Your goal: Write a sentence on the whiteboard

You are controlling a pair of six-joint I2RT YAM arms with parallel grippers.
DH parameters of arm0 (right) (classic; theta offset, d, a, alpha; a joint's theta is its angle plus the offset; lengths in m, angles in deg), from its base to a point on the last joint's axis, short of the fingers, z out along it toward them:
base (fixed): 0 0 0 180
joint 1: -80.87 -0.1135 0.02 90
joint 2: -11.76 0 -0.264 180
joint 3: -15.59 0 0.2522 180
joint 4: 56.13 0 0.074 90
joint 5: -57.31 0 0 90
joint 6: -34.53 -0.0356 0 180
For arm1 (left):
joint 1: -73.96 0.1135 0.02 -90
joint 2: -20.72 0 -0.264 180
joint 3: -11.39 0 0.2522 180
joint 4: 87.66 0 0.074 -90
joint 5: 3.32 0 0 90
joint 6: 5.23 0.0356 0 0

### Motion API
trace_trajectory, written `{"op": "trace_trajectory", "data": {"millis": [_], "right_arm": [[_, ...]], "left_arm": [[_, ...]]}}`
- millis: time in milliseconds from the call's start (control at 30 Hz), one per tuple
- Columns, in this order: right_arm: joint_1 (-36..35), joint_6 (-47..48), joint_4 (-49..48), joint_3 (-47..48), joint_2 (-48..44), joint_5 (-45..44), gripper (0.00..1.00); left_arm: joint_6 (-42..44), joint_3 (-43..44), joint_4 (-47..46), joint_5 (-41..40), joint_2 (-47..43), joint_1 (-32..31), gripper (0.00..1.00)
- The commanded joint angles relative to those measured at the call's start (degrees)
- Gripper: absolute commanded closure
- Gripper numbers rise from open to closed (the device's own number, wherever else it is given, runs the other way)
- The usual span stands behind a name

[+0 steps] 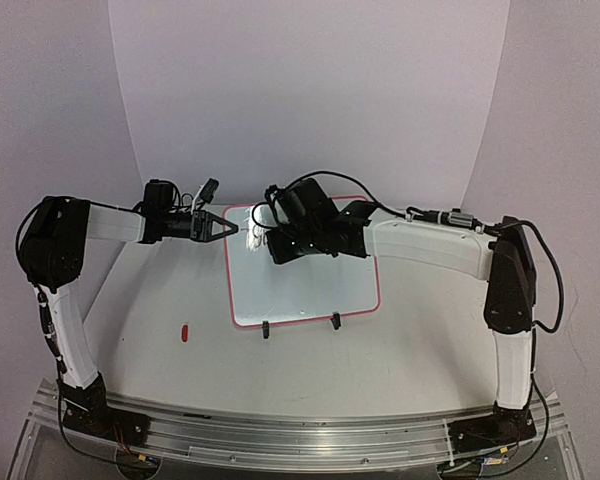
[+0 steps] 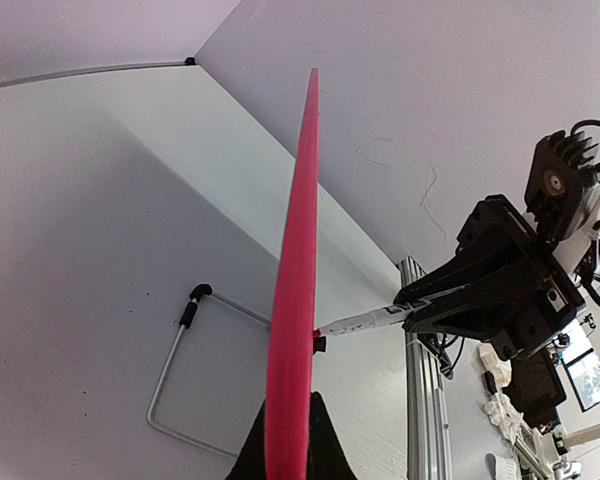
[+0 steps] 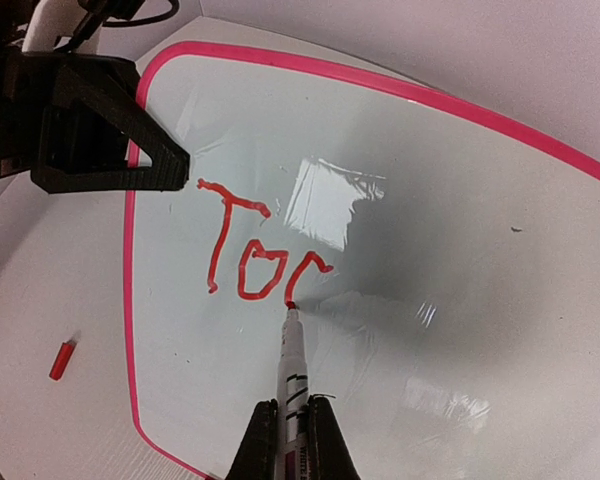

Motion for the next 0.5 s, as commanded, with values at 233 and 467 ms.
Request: {"op": "trace_trajectory", "data": {"millis": [233, 467], "right_arm": [[0.47, 0.42, 2.27, 1.49, 0.07, -5.77, 1.0], [0.49, 1.48, 1.85, 3.19, 0.8, -6.34, 1.0]], "left_arm": [[4.55, -0.53, -0.46, -3.5, -1.14, -0.91, 1.0], [4.55, -0.53, -0.49, -3.42, -0.95, -0.89, 1.0]]}}
